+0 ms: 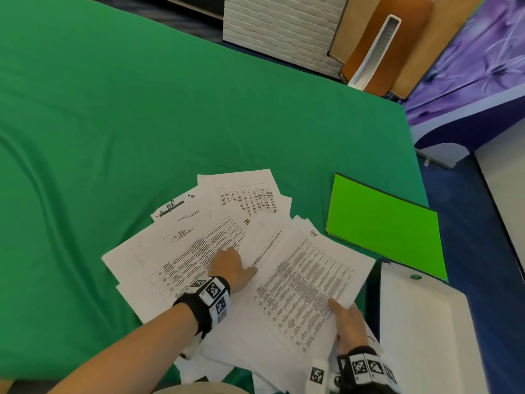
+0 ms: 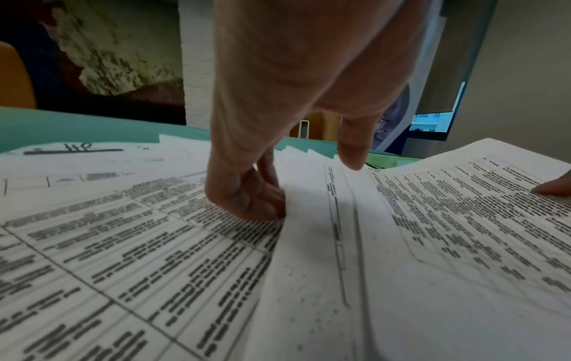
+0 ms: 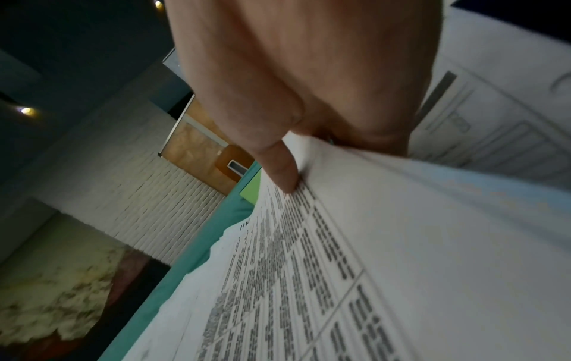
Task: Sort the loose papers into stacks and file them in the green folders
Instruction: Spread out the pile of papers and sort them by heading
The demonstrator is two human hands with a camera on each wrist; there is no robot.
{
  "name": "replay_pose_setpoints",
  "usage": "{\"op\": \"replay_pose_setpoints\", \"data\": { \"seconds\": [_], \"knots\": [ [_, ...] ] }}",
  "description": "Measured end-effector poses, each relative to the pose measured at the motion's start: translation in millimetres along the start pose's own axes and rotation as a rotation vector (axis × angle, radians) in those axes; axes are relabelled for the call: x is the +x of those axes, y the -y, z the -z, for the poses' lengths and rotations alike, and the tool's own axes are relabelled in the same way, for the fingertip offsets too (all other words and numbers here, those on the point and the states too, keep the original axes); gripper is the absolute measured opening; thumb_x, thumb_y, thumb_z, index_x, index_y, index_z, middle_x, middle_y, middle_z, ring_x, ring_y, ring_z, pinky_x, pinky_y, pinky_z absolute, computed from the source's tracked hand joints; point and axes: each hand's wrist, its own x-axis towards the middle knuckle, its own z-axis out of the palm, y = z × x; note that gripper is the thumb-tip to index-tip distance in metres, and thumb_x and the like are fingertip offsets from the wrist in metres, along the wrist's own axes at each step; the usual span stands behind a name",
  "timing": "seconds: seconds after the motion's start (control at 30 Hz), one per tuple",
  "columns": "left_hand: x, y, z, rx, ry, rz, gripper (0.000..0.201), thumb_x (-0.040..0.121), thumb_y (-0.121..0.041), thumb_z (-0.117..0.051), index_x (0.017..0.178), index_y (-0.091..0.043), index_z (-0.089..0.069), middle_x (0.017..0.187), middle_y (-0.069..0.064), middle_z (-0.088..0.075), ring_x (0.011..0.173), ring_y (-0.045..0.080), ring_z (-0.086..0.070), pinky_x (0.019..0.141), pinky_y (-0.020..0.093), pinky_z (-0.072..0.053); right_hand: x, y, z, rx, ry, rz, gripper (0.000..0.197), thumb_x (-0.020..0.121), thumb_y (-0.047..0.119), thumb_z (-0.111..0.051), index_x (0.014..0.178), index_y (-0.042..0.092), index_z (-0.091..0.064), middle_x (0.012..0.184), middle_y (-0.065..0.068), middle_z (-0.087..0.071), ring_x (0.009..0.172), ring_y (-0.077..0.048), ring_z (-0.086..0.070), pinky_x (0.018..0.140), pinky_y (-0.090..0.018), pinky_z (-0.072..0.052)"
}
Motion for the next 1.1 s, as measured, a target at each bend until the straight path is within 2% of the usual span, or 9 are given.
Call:
{"op": "replay_pose_setpoints", "data": {
  "seconds": [0.17, 0.27, 0.43, 0.53, 0.63, 0.7, 0.77, 0.93, 1.1],
  "knots": [
    [4, -1, 1, -0.07, 0.002, -0.024, 0.07, 0.077, -0.052, -0.071, 0.123, -0.009, -0.041, 0.117, 0.01, -0.052, 0.103, 0.027, -0.058, 0.083, 0.038, -0.054, -13, 7, -19, -0.101, 0.093, 0.115, 0.035, 0.095, 0.012, -0.057, 0.13, 0.013, -0.054, 0.122, -0.009, -0.064, 0.105, -0.026, -0.063, 0.094, -0.047, -0.05],
    [3, -6, 1, -0.261, 0.031, -0.038, 0.069, 0.074, -0.041, -0.08, 0.118, -0.01, -0.036, 0.114, 0.008, -0.053, 0.101, 0.025, -0.057, 0.076, 0.033, -0.052, -16, 8, -25, -0.058, 0.109, 0.164, 0.036, 0.093, 0.009, -0.06, 0.128, 0.017, -0.053, 0.117, -0.003, -0.065, 0.101, -0.021, -0.063, 0.083, -0.037, -0.053],
    [-9, -19, -4, -0.338, 0.057, -0.099, 0.067, 0.077, -0.015, -0.08, 0.125, -0.01, -0.035, 0.114, 0.006, -0.056, 0.108, 0.028, -0.058, 0.085, 0.033, -0.052, -16, 8, -26, 0.248, 0.064, -0.001, 0.073, 0.079, 0.003, -0.075, 0.136, 0.022, -0.033, 0.119, -0.015, -0.061, 0.102, -0.034, -0.063, 0.086, -0.05, -0.053],
    [-21, -27, 3, -0.346, 0.045, -0.26, 0.06, 0.082, -0.007, -0.072, 0.133, -0.016, -0.04, 0.111, -0.003, -0.054, 0.102, 0.02, -0.056, 0.077, 0.025, -0.05, -22, 14, -22, 0.343, 0.151, -0.038, 0.057, 0.077, 0.004, -0.075, 0.129, 0.008, -0.052, 0.111, -0.019, -0.069, 0.097, -0.039, -0.069, 0.078, -0.054, -0.056],
    [-38, -33, 27, -0.479, 0.064, -0.41, 0.066, 0.081, -0.01, -0.074, 0.137, -0.021, -0.039, 0.122, -0.004, -0.055, 0.108, 0.018, -0.055, 0.09, 0.035, -0.052, -31, 29, -19, 0.415, 0.254, -0.001, 0.05, 0.08, 0.008, -0.071, 0.129, 0.008, -0.058, 0.113, -0.019, -0.069, 0.102, -0.037, -0.067, 0.083, -0.051, -0.055],
    [-50, -35, 47, -0.596, 0.059, -0.505, 0.068, 0.078, -0.012, -0.078, 0.134, -0.025, -0.041, 0.123, -0.005, -0.057, 0.11, 0.017, -0.058, 0.089, 0.038, -0.054, -44, 48, -21, 0.511, 0.325, 0.08, 0.055, 0.079, 0.01, -0.071, 0.132, 0.01, -0.056, 0.118, -0.017, -0.067, 0.109, -0.036, -0.065, 0.094, -0.053, -0.049],
    [-61, -38, 67, -0.728, 0.034, -0.564, 0.072, 0.073, -0.012, -0.082, 0.133, -0.024, -0.044, 0.12, -0.006, -0.062, 0.109, 0.01, -0.062, 0.087, 0.031, -0.054, -64, 72, -31, 0.522, 0.354, 0.236, 0.054, 0.079, 0.008, -0.071, 0.131, 0.011, -0.057, 0.122, -0.014, -0.067, 0.113, -0.033, -0.063, 0.099, -0.052, -0.046],
    [-75, -43, 100, -0.89, -0.121, -0.594, 0.061, 0.068, -0.007, -0.083, 0.121, -0.022, -0.056, 0.115, -0.003, -0.067, 0.106, 0.009, -0.064, 0.085, 0.034, -0.057, -108, 115, -59, 0.408, 0.24, 0.568, 0.047, 0.073, 0.001, -0.075, 0.117, 0.013, -0.062, 0.114, -0.004, -0.071, 0.107, -0.021, -0.067, 0.093, -0.044, -0.052],
    [-84, -19, 117, -0.954, -0.194, -0.616, 0.053, 0.064, -0.008, -0.084, 0.112, -0.016, -0.062, 0.108, 0.005, -0.07, 0.101, 0.017, -0.068, 0.075, 0.033, -0.059, -134, 117, -61, 0.213, 0.273, 0.726, 0.047, 0.071, 0.008, -0.077, 0.115, 0.002, -0.063, 0.102, 0.003, -0.073, 0.096, -0.004, -0.068, 0.084, -0.018, -0.053]
  ]
}}
